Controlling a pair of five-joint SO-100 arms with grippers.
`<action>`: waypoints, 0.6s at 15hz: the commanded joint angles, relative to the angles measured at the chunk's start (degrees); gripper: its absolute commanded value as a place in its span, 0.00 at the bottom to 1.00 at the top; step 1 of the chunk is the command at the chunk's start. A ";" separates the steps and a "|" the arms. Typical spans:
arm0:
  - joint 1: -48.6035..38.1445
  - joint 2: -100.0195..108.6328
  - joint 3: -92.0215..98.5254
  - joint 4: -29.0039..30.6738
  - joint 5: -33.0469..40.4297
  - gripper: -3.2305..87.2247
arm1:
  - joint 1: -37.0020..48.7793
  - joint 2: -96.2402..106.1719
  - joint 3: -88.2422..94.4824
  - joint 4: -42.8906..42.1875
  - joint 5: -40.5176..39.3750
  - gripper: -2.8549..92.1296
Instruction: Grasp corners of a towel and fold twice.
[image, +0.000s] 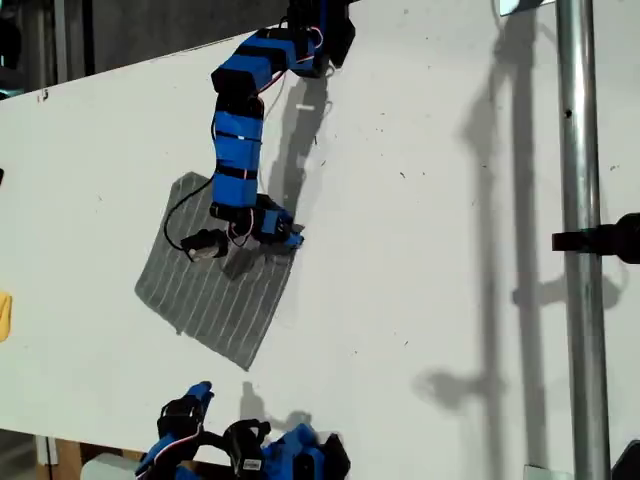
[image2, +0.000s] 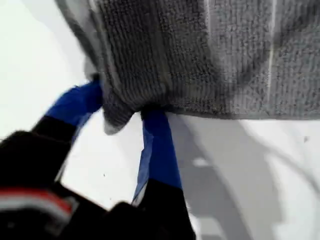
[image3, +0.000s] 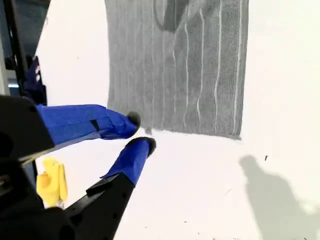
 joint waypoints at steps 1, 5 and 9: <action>-0.62 0.26 -0.09 -0.79 -0.62 0.08 | 0.44 1.05 -1.93 -0.70 0.97 0.03; -0.18 0.53 1.58 -0.70 -1.76 0.13 | -0.79 2.64 -0.62 -0.18 0.62 0.03; 3.52 1.93 6.06 -3.60 -3.60 0.17 | -6.86 9.32 7.12 0.88 2.90 0.03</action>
